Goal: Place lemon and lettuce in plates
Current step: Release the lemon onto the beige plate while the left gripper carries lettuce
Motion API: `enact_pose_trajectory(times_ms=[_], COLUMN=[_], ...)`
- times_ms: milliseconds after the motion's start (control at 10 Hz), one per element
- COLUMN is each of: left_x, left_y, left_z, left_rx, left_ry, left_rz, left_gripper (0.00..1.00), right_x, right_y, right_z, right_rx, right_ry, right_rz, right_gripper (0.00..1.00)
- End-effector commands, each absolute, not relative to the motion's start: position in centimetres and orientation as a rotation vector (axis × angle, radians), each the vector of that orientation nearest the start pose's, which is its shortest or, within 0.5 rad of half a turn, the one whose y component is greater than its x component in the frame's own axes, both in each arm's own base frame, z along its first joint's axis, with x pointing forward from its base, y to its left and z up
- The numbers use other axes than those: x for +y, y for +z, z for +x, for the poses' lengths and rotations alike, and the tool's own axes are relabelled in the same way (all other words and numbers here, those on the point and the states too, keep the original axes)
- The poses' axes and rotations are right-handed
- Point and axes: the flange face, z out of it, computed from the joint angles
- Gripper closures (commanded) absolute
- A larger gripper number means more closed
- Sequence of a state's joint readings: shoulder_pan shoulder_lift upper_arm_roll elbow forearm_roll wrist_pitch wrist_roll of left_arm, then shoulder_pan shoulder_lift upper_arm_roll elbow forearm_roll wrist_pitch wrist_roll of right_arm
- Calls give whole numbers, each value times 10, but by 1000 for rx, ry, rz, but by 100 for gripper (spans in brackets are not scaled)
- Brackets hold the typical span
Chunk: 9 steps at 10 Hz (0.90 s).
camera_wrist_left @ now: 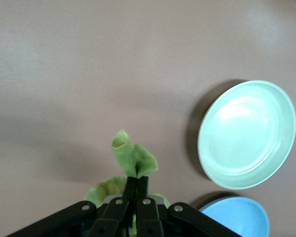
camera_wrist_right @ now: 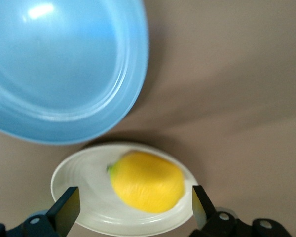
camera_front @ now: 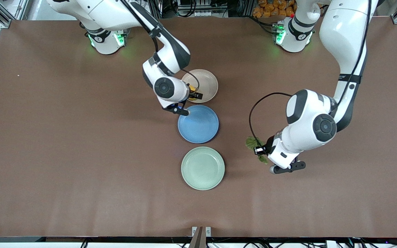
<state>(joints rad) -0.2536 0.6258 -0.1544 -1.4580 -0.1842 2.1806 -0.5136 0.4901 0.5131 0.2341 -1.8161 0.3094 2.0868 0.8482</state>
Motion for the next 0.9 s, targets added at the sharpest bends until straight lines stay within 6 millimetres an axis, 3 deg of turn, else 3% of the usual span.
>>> enact_pose_trajectory(times_ms=[0,200,300,500,600,800], left_x=[-298,-315,-327,-351,-359,-374], left_y=[326,320,320,313,307,295], left_z=[675,674,673,669,667,666], left_rx=[-599,-719,-798,-977,-1037,-1243], left_ry=[16,8,-20,-64,-84,-161], left_rz=[-3430,-3466,-3483,-3526,-3540,-3572], left_gripper=[100,100,100,100,100,100], right_x=[381,337,305,221,185,132], right_y=[298,336,359,399,427,461], right_z=[513,567,590,629,645,663], right_rx=[452,457,401,204,97,-121], right_ry=[487,286,213,158,173,87], right_rz=[-3042,-3066,-3057,-3049,-3055,-3122], right_gripper=[0,0,0,0,0,0])
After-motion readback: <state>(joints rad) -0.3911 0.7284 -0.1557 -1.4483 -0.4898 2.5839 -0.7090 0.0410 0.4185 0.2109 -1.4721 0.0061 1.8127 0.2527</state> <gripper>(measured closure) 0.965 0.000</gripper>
